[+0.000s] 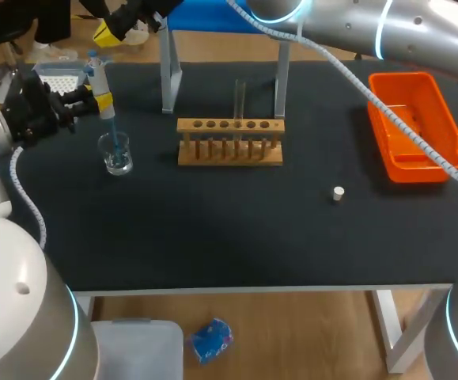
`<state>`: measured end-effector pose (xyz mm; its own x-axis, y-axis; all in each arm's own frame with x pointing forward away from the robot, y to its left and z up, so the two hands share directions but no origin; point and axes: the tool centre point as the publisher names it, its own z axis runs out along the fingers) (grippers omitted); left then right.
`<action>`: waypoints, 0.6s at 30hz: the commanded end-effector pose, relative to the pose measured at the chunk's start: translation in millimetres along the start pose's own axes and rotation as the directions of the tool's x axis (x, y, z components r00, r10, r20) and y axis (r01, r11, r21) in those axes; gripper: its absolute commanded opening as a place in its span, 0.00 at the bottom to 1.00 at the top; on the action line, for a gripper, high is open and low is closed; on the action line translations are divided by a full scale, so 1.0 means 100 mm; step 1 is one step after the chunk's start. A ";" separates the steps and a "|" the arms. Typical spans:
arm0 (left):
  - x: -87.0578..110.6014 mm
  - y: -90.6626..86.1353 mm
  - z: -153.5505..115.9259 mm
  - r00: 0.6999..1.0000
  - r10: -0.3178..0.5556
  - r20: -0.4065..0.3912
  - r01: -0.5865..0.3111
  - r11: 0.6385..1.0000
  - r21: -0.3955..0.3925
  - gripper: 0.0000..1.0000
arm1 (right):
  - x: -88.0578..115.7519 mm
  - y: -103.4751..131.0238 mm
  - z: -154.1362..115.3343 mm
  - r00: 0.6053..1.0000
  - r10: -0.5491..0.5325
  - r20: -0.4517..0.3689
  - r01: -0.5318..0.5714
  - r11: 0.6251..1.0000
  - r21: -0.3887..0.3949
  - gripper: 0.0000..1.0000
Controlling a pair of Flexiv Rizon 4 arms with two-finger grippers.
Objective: Invert the test tube, pick up the pipette, mount the tip to pipette, aspirate from beaker and dispense into the tube, eject the tip, return the pipette, and cap with the stopper.
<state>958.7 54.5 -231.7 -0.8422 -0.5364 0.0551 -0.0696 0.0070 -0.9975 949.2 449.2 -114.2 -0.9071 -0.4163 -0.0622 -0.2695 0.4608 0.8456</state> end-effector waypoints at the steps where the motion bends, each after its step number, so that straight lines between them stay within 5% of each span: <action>1: 0.01 0.00 0.00 1.000 0.002 0.003 -0.002 1.000 0.001 0.00 | -0.12 0.01 0.05 0.997 0.012 -0.070 -0.012 1.000 0.006 0.00; 18: 0.01 0.00 0.00 1.000 0.002 0.003 -0.002 1.000 0.001 0.00 | -0.22 -0.01 0.16 0.993 0.040 -0.111 -0.040 0.999 0.006 0.00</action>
<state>958.8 54.5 -231.7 -0.8422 -0.5364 0.0550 -0.0696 0.0070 -0.9976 957.4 466.4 -122.3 -0.8941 -0.4478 0.0076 -0.2330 0.4796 0.8460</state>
